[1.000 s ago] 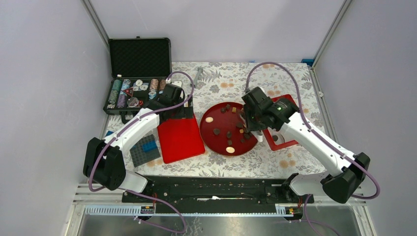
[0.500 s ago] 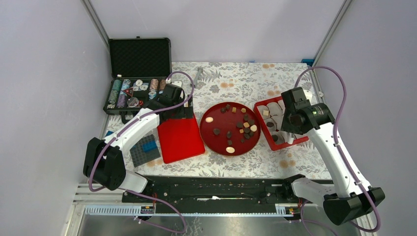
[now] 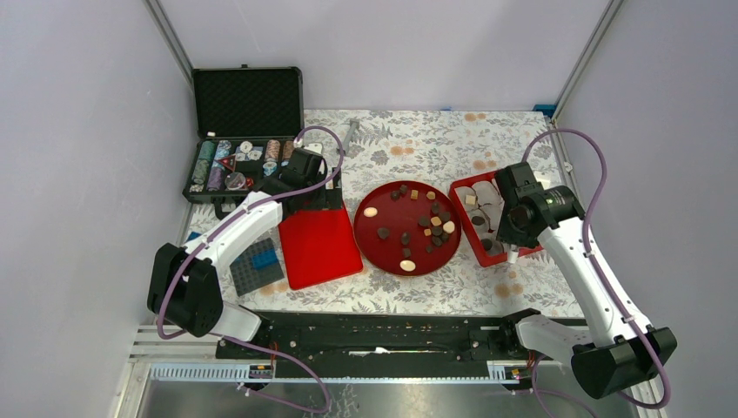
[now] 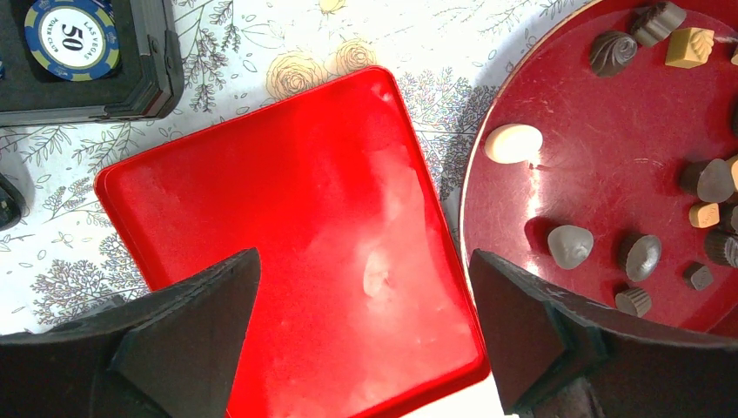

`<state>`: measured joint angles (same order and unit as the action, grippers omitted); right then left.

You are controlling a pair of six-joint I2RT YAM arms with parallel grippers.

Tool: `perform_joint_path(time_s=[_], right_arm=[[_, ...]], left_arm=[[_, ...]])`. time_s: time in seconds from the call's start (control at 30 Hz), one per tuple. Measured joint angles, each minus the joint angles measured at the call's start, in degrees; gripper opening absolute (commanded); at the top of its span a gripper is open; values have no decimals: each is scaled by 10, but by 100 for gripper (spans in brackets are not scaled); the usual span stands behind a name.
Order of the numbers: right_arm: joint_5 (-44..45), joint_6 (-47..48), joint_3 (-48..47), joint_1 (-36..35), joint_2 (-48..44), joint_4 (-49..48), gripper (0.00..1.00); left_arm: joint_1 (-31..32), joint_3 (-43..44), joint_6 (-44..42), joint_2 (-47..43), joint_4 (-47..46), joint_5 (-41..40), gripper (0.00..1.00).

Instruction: Pack the chocolate

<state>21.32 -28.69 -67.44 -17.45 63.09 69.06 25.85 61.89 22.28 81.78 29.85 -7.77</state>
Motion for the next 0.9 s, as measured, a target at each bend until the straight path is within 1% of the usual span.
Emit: perform_joint_path(time_s=[0.1, 0.17, 0.3, 0.37, 0.57, 0.7, 0.9], right_arm=[[-1, -5, 7, 0, 0, 1, 25], [-3, -7, 11, 0, -1, 1, 30], [-4, -11, 19, 0, -3, 4, 35], [-4, -12, 23, 0, -5, 5, 41], [-4, -12, 32, 0, -8, 6, 44], [-3, -12, 32, 0, -8, 5, 42], [-4, -7, 18, 0, -8, 6, 30]], left_arm=[[0, 0, 0, 1, 0, 0, 99], [0, 0, 0, 2, 0, 0, 99], [0, 0, 0, 3, 0, 1, 99], [0, 0, 0, 6, -1, 3, 99], [0, 0, 0, 10, -2, 7, 99], [0, 0, 0, 10, -4, 7, 99], [0, 0, 0, 10, -4, 7, 99]])
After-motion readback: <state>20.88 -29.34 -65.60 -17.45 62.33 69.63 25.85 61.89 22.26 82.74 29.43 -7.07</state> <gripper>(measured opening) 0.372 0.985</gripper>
